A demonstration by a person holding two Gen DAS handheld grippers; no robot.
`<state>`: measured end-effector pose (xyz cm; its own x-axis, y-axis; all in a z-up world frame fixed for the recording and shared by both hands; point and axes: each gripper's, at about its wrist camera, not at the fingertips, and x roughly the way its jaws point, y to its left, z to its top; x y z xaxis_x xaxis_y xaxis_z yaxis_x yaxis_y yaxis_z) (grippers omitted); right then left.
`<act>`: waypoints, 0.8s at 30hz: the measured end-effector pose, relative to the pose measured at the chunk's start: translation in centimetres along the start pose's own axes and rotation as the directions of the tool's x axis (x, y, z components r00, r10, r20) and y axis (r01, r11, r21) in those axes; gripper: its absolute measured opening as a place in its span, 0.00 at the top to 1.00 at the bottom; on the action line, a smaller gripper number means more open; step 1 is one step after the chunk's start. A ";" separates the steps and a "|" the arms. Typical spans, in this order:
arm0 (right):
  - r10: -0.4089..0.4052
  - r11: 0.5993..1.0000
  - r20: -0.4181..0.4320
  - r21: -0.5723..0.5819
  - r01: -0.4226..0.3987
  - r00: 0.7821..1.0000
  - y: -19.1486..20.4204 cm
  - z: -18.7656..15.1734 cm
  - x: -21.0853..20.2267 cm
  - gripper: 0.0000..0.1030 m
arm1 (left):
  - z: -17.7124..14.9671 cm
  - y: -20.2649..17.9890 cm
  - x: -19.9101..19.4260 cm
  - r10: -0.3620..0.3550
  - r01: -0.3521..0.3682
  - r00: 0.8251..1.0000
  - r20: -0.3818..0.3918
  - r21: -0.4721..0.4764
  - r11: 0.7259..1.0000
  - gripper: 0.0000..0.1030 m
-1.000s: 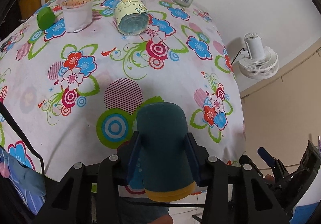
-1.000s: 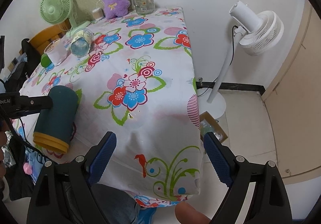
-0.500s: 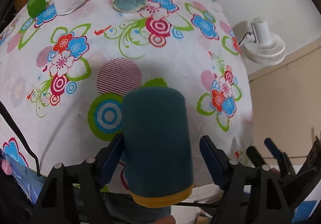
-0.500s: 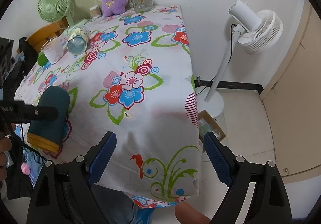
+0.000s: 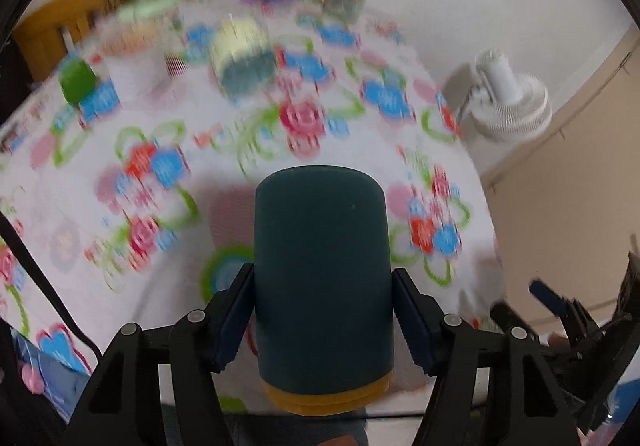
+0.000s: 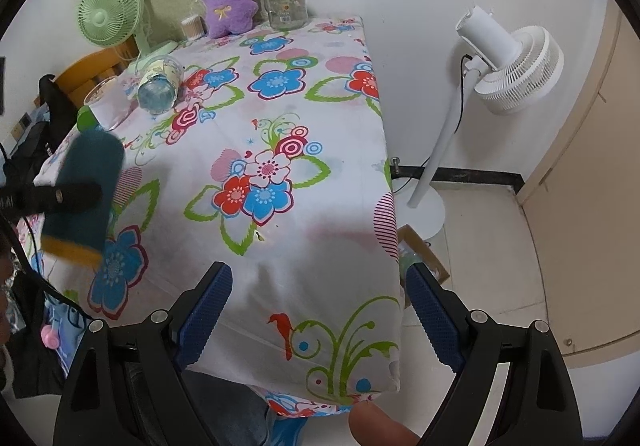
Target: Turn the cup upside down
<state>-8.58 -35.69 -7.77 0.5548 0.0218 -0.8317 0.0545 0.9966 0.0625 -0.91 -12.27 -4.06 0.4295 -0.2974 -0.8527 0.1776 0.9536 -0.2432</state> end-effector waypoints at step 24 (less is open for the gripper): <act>0.022 0.998 0.077 -0.068 -0.017 0.997 2.6 0.3 -1.4 0.12 | -2.4 1.8 2.6 0.202 -0.235 0.880 0.430 0.023 0.972 0.33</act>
<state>-8.99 -33.15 -6.31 0.6178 0.0375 -0.7854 -0.0113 0.9992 0.0388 -1.60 -11.25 -7.76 0.7948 -0.0889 -0.6004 0.0923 0.9954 -0.0253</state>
